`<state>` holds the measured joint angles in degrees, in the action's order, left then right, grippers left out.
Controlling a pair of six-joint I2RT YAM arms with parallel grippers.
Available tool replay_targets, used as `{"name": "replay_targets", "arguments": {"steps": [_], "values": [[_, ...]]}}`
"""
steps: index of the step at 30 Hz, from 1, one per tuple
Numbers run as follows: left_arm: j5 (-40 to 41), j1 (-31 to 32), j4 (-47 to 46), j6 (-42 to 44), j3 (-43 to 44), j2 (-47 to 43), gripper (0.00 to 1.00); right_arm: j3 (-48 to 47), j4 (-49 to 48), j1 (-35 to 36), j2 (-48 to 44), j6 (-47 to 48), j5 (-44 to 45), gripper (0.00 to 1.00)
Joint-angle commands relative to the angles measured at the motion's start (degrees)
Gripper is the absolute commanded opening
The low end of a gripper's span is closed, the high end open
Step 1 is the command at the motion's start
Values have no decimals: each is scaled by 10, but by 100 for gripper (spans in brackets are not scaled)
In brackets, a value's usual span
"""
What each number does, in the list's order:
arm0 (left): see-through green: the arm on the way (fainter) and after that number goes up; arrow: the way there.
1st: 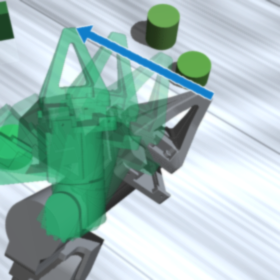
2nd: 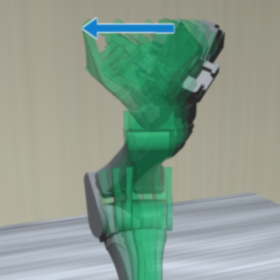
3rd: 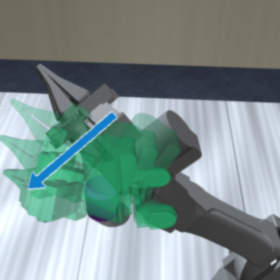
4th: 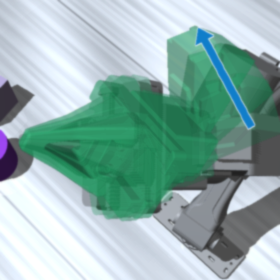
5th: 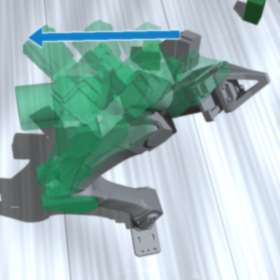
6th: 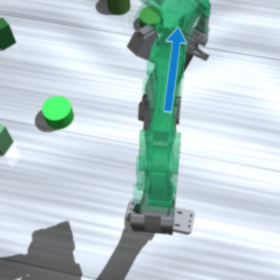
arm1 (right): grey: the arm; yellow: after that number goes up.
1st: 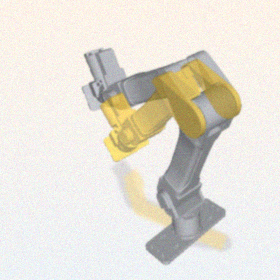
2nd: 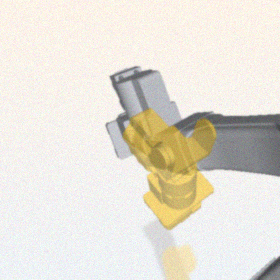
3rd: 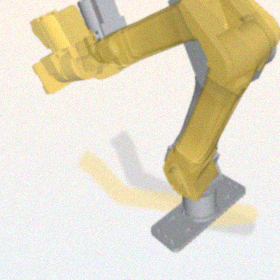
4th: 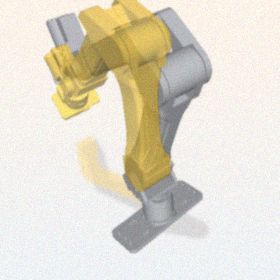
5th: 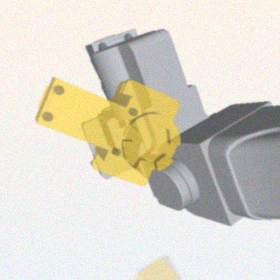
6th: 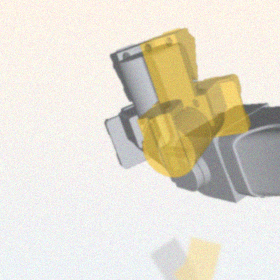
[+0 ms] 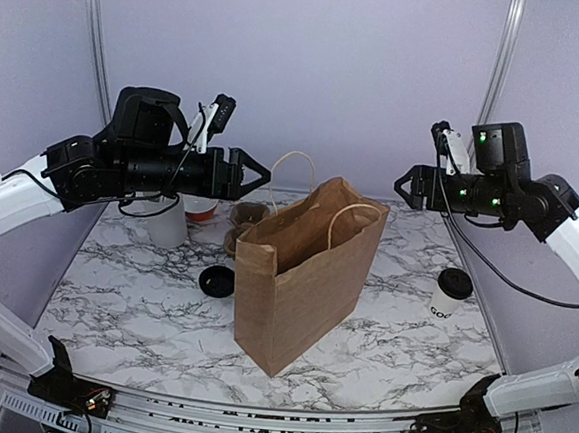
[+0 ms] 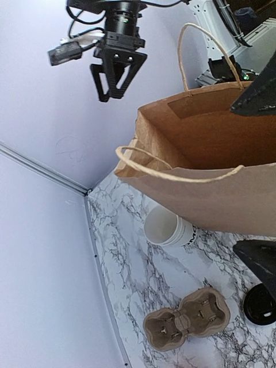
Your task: Pack the takeout coffee
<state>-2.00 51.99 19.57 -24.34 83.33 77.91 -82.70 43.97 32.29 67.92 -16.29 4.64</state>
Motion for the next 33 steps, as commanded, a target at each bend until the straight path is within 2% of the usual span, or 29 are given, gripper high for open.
{"name": "replay_targets", "arguments": {"steps": [1,3,6,12,20,27,33], "values": [[20,-43,-3,-11,-31,-62,74,60,-16,-13,-42,-41,17,81],[23,-67,-3,-28,-59,-80,74,97,-17,-13,-56,-54,19,79],[14,-93,-4,-54,-108,-96,71,155,-22,-14,-71,-68,11,71],[-31,-94,-32,-99,-214,-82,61,262,-76,-13,-86,-105,-40,54],[-51,-74,-92,-106,-323,-43,56,397,-190,-9,-63,-149,-115,35],[-32,-44,-203,-143,-393,-5,54,451,-285,16,-3,-176,-107,22],[3,-17,-260,-157,-422,32,53,495,-374,21,42,-202,-120,13]]}}
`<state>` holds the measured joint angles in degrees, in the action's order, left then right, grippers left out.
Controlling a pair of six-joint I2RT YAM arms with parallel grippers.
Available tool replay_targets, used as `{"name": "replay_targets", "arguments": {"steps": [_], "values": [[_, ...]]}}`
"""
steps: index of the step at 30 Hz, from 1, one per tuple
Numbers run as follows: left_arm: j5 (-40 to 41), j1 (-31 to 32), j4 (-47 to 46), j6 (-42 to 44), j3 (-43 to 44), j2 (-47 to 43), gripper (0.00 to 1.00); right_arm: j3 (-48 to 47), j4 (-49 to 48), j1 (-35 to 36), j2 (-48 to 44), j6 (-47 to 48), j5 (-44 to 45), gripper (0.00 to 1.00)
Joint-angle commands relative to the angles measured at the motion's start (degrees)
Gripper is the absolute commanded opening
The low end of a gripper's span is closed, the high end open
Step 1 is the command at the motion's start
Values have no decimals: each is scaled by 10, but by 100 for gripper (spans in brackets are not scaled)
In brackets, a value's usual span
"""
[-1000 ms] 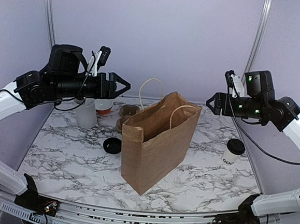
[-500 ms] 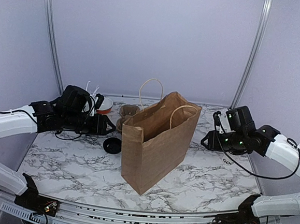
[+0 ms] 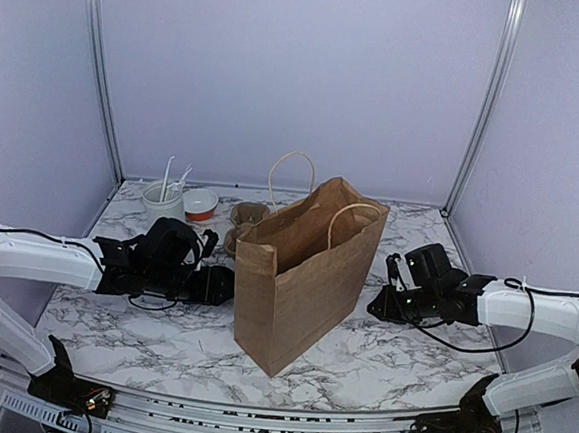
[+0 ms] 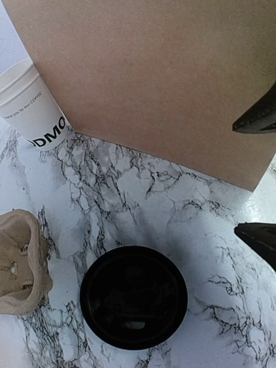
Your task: Pack the takeout coffee
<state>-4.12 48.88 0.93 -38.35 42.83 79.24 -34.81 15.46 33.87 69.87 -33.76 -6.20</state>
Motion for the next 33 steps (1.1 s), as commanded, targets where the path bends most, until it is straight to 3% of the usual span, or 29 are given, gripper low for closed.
{"name": "replay_targets", "arguments": {"steps": [1,13,33], "values": [[26,17,-76,-20,-23,26,53,18,-100,6,33,-31,-16,12],[63,73,-115,-27,-38,75,52,13,-183,8,129,-44,-32,10],[97,175,-114,-23,-24,81,51,-188,-147,-9,278,34,-61,11]]}}
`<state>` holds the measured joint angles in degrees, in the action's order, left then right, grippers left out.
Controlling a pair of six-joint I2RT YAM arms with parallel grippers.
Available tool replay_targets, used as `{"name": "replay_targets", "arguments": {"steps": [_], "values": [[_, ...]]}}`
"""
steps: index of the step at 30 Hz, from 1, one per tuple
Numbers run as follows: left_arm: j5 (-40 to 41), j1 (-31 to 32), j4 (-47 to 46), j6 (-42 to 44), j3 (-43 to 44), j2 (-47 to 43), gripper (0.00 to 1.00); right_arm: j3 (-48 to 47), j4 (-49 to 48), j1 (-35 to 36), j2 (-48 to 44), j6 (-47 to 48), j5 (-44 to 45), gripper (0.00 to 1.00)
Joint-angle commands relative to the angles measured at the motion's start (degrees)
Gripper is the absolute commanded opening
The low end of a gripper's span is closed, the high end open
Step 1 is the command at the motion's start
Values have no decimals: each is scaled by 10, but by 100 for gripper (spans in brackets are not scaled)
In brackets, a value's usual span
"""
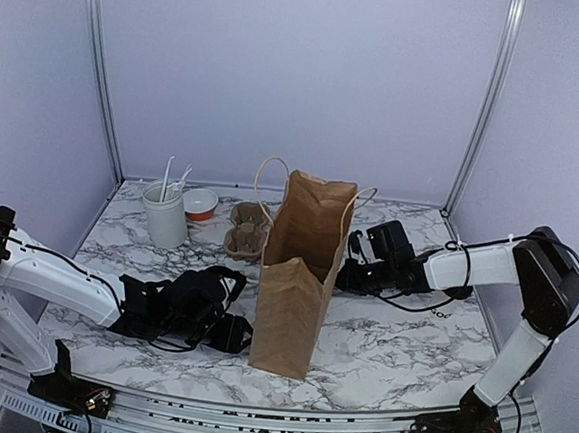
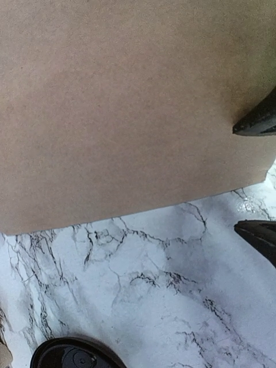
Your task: Pack the takeout coffee
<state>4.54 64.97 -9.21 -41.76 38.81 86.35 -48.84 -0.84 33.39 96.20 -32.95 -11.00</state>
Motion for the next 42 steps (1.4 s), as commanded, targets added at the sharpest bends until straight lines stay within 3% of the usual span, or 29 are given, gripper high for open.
{"name": "replay_targets", "arguments": {"steps": [1,30,35,42], "values": [[11,18,-12,14,21,14,51,-57,20,-4,20,29,-16,11],[15,31,-11,42,54,9,51,-134,110,26,14,68,-1,17],[48,31,7,48,48,-13,51,-124,132,26,-17,69,10,18],[154,30,57,44,41,-68,51,-112,185,26,-80,78,39,22]]}}
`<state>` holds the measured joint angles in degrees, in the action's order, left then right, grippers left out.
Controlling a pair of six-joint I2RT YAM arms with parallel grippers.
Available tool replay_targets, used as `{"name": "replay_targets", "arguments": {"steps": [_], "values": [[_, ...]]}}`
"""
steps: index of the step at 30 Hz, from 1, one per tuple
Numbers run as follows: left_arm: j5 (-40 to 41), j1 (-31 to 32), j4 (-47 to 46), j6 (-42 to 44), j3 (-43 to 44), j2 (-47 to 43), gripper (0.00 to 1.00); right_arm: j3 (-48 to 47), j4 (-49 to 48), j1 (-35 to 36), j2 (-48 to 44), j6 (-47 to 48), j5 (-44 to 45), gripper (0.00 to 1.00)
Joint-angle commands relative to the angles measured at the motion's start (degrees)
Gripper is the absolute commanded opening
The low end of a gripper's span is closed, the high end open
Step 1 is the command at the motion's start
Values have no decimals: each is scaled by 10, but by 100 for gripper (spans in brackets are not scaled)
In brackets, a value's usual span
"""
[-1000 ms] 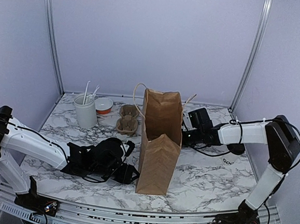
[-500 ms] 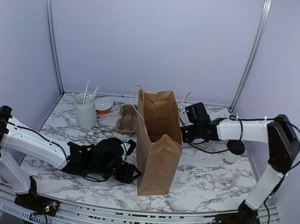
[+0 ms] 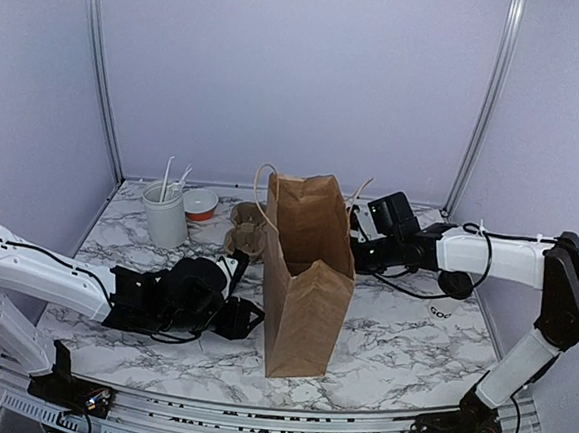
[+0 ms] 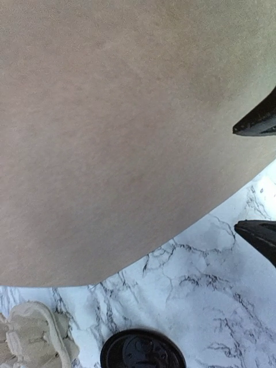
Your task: Pack the takeout coffee
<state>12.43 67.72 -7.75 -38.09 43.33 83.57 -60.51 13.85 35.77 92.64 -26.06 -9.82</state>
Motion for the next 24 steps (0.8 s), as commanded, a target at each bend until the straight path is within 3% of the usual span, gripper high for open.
{"name": "replay_targets", "arguments": {"steps": [1,8,15,18,24], "values": [[87,2,49,8,-3,-49,51,6,46,2,-55,10,33,23],[153,-11,86,5,9,-109,55,24,109,-16,-147,11,88,36],[171,-43,118,17,36,-160,66,36,174,-57,-241,21,147,67],[168,-58,127,24,50,-180,73,37,201,-80,-270,31,171,77],[161,-86,141,28,66,-216,96,51,239,-157,-307,56,185,84]]}}
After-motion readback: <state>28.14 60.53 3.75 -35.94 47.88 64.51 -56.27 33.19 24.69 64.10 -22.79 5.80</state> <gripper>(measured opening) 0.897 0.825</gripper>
